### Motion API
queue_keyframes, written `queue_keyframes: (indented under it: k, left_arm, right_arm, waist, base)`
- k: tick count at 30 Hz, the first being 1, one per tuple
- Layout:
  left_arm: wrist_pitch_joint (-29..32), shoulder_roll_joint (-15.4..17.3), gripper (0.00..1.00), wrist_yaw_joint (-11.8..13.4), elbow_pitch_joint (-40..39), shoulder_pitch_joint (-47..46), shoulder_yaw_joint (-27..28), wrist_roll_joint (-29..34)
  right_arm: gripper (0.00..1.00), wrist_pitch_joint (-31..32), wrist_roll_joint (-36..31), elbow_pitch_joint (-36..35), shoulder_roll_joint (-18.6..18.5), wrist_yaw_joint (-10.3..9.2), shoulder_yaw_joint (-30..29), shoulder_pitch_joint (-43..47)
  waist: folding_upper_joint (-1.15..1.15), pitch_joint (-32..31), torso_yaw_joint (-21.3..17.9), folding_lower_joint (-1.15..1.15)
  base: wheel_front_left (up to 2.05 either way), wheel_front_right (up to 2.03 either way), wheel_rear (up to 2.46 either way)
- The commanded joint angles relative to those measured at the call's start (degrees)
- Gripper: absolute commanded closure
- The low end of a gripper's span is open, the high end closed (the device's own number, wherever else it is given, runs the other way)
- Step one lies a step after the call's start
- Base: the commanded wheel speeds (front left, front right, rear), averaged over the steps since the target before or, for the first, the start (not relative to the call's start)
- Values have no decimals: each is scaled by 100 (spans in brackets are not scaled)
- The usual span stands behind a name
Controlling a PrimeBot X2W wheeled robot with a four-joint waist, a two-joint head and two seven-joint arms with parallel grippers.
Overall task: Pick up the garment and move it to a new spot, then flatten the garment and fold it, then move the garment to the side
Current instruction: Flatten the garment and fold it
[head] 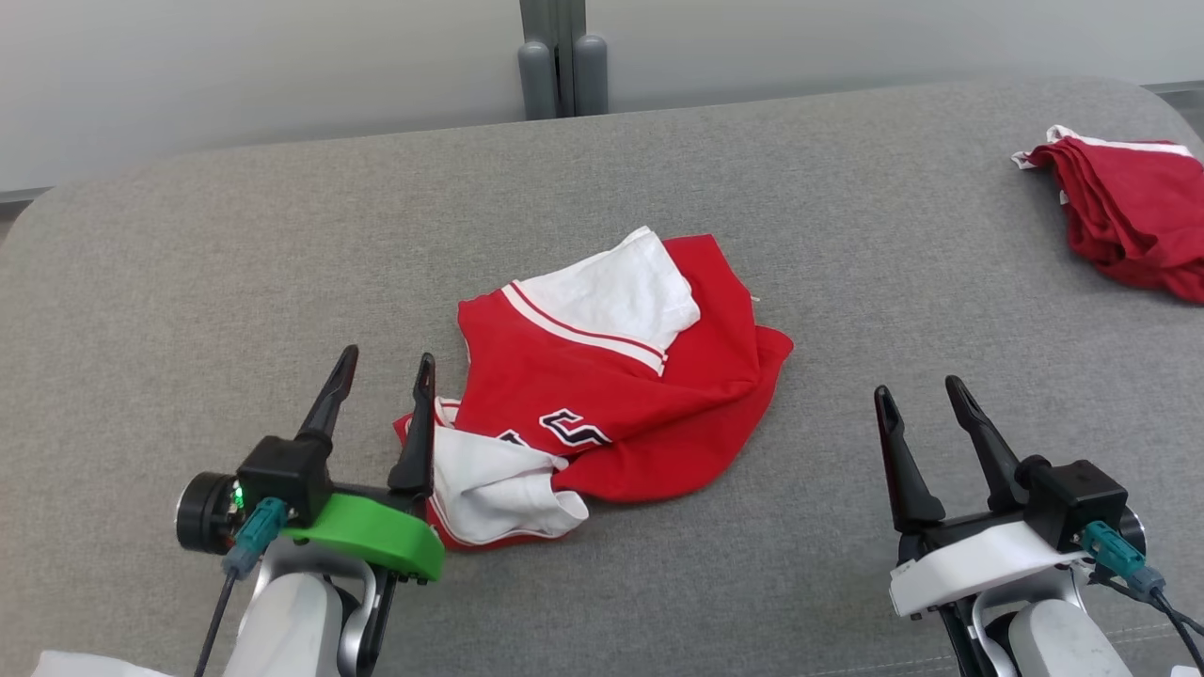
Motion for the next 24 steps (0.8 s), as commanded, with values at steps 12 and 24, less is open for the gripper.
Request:
queue_keyframes:
  k: [12,24]
  left_arm:
    - [590,162,0,-31,1519,-638,-218,-24]
    - [754,121,100,-22,2359,-631,-184,-316]
  right_arm:
    - [0,-18,54,54,-3,3,-6,-14]
    - [0,-18,35,77,11,3,-53,16]
  waist:
    - [0,106,-276,0]
    - [0,104,-303,0]
  base:
    - [0,0,0]
    - [0,0,0]
